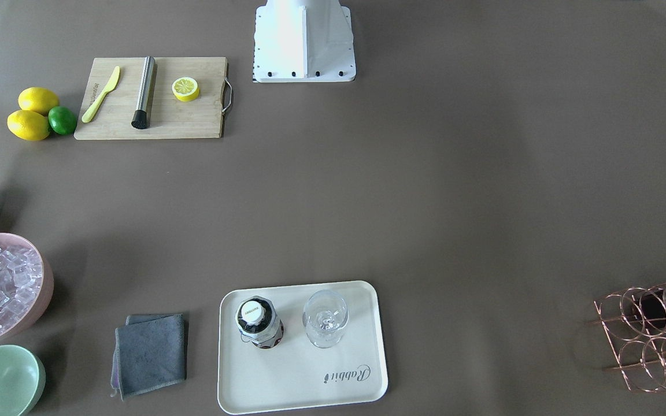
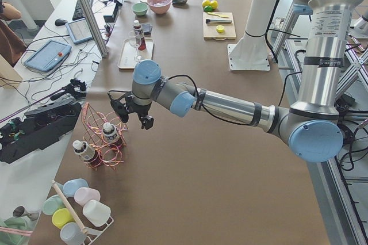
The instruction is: Take tea from basket to plate
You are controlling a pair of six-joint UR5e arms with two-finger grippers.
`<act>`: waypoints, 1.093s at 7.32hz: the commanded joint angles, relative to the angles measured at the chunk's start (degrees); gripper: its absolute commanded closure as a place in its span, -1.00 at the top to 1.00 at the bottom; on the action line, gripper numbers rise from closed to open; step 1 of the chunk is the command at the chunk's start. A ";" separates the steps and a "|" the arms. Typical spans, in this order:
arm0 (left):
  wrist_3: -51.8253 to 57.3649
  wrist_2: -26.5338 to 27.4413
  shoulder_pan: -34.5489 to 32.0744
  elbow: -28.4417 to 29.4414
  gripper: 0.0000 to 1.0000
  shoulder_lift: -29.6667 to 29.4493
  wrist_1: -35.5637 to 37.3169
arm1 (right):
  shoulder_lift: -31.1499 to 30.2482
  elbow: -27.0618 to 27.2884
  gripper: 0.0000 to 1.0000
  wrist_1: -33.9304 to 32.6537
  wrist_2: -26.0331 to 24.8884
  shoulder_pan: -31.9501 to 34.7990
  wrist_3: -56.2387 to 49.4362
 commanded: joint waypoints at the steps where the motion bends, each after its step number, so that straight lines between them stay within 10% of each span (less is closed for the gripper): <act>1: 22.59 -0.13 0.26 0.17 0.96 0.16 6.23 | -9.18 -2.94 0.99 -0.33 0.57 9.80 -18.05; 8: 53.24 1.02 0.97 -0.27 0.94 3.72 16.04 | -13.34 -6.30 0.99 -0.68 -0.40 15.64 -33.76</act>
